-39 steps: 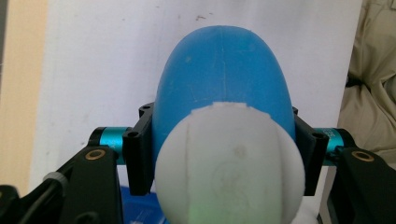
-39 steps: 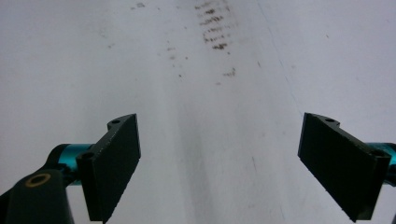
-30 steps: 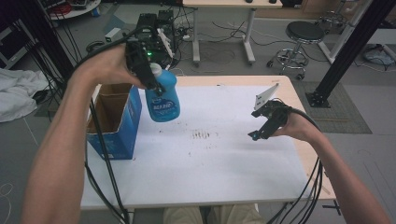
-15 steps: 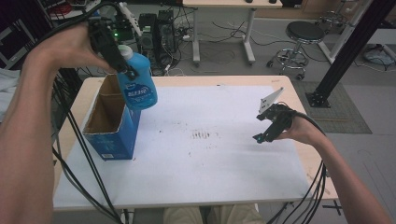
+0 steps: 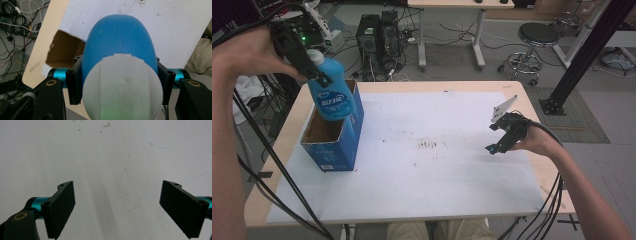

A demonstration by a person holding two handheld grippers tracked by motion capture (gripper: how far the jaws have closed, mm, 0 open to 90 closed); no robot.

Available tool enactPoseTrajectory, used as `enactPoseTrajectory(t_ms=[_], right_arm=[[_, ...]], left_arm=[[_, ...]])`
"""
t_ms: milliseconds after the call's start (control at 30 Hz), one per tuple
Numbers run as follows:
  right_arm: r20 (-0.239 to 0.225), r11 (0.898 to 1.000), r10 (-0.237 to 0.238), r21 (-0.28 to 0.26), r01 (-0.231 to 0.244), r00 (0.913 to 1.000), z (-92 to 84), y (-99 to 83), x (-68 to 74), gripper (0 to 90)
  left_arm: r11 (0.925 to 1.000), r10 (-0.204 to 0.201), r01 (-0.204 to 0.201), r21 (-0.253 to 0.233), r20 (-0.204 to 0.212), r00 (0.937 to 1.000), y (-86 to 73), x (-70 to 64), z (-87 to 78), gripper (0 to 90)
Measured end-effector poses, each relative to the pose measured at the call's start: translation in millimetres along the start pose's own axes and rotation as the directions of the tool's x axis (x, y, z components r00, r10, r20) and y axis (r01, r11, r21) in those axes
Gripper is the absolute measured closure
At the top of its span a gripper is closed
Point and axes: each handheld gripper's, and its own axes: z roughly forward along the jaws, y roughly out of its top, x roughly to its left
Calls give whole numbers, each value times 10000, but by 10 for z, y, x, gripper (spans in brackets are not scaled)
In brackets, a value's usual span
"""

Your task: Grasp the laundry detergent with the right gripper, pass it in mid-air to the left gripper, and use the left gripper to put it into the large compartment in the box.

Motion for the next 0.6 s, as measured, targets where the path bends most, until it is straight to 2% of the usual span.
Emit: enactPoseTrajectory(t_ms=[233, 600], right_arm=[[23, 10000, -4, 52, 4, 10000, -7, -8, 11, 123], [60, 9999, 4, 131, -5, 10000, 14, -14, 21, 123]], left_arm=[[9992, -390, 390, 126, -7, 9992, -178, 69, 23, 383], [9972, -649, 648, 361, 12, 9979, -330, 136, 179, 383]])
